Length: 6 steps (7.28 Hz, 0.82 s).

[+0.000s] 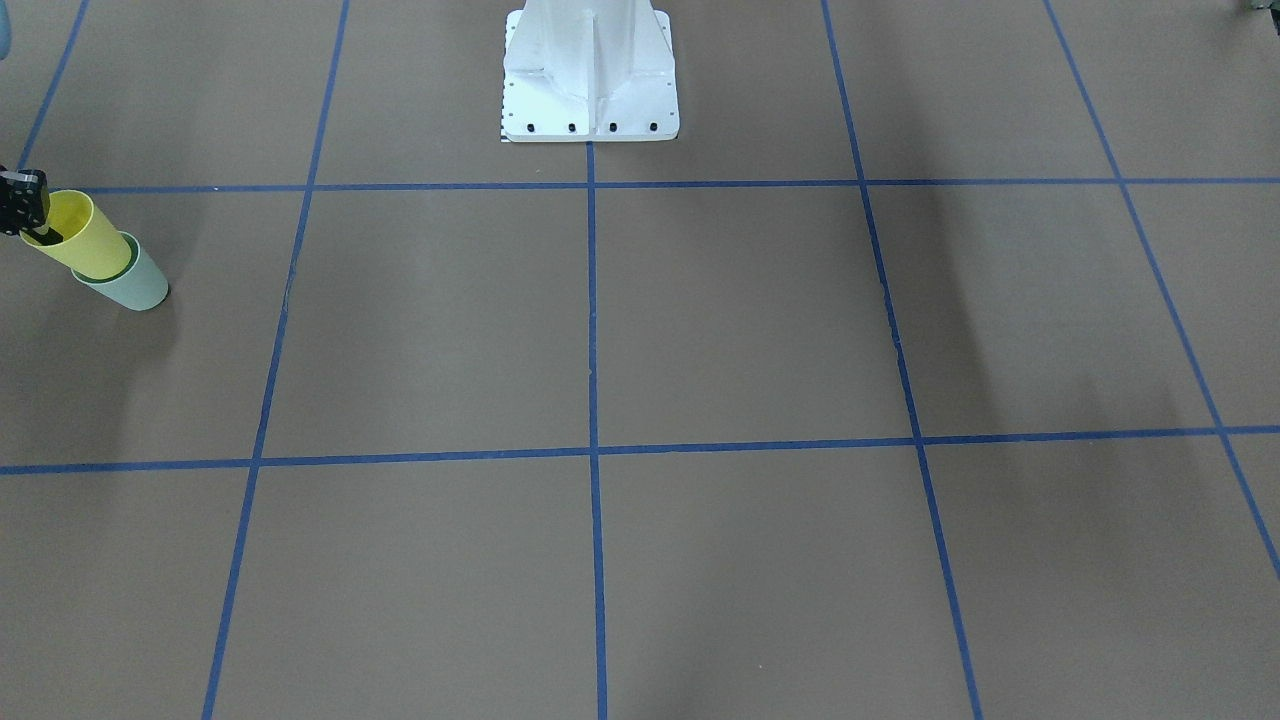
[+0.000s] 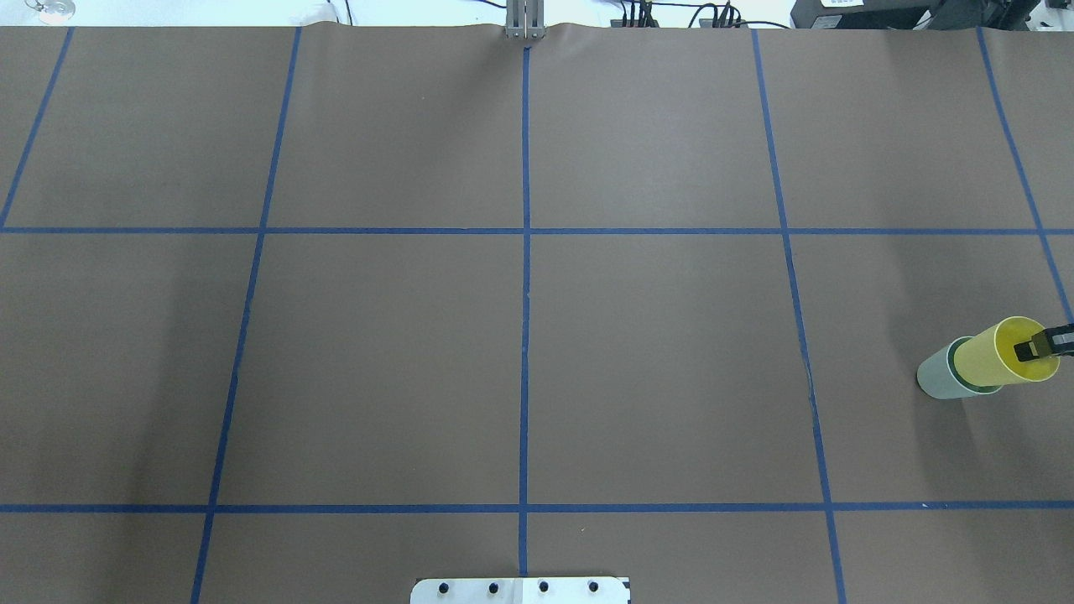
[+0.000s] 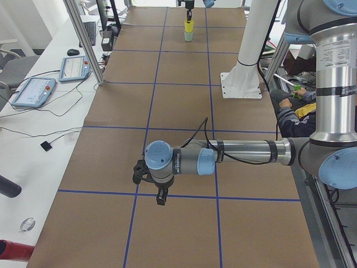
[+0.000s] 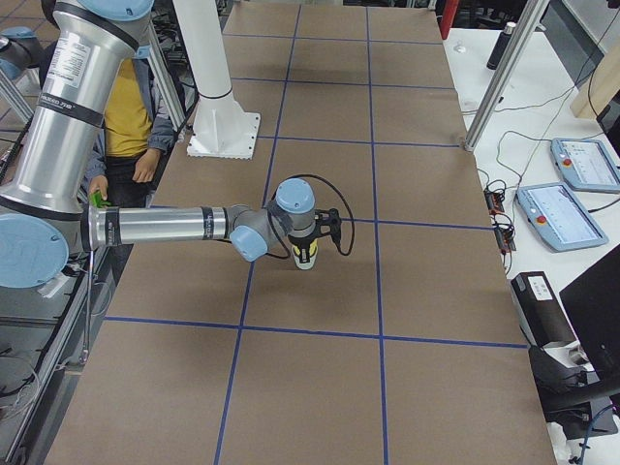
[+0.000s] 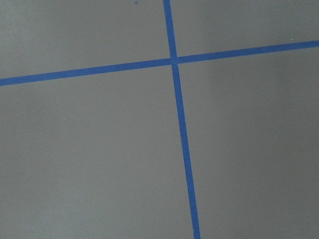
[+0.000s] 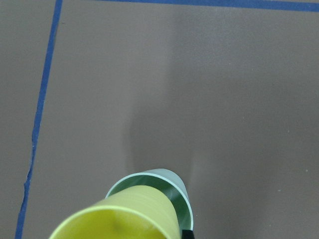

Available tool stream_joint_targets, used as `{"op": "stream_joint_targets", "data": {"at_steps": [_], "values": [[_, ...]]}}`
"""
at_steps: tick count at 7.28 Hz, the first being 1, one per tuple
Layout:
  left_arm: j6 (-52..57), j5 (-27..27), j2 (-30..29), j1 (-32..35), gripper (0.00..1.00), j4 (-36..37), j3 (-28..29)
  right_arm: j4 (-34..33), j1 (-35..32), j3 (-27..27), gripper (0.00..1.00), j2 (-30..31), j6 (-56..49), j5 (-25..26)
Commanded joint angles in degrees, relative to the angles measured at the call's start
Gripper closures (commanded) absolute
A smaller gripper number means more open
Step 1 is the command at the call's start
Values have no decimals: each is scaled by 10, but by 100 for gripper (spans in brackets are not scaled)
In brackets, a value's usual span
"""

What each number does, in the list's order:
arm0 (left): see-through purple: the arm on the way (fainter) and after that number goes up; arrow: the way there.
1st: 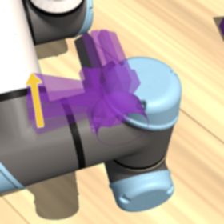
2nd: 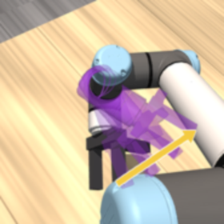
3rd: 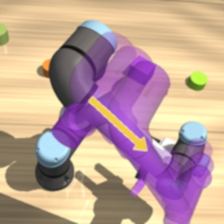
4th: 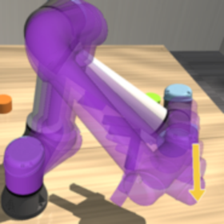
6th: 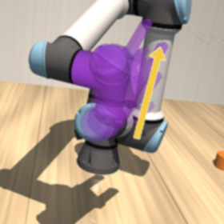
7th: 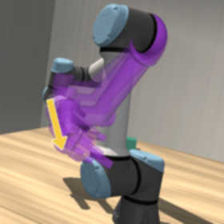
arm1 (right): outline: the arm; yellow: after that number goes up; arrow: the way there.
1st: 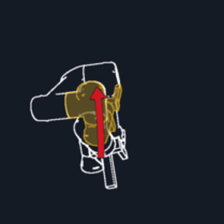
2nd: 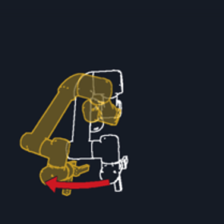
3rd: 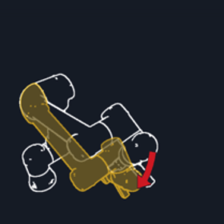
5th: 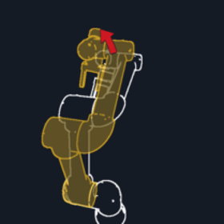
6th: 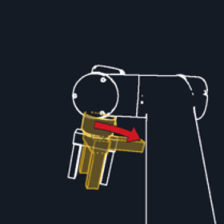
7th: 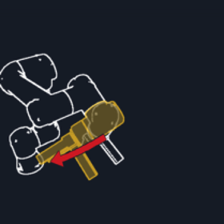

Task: Transfer and stack yellow cup on green cup

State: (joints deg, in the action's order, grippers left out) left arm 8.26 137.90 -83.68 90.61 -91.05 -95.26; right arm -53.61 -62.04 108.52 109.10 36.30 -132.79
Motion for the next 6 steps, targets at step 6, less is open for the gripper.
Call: {"op": "stream_joint_targets", "data": {"at_steps": [6], "values": [[1, 0, 0, 0, 0, 0, 1, -10, -11, -3, 0, -27, -1, 0]]}}
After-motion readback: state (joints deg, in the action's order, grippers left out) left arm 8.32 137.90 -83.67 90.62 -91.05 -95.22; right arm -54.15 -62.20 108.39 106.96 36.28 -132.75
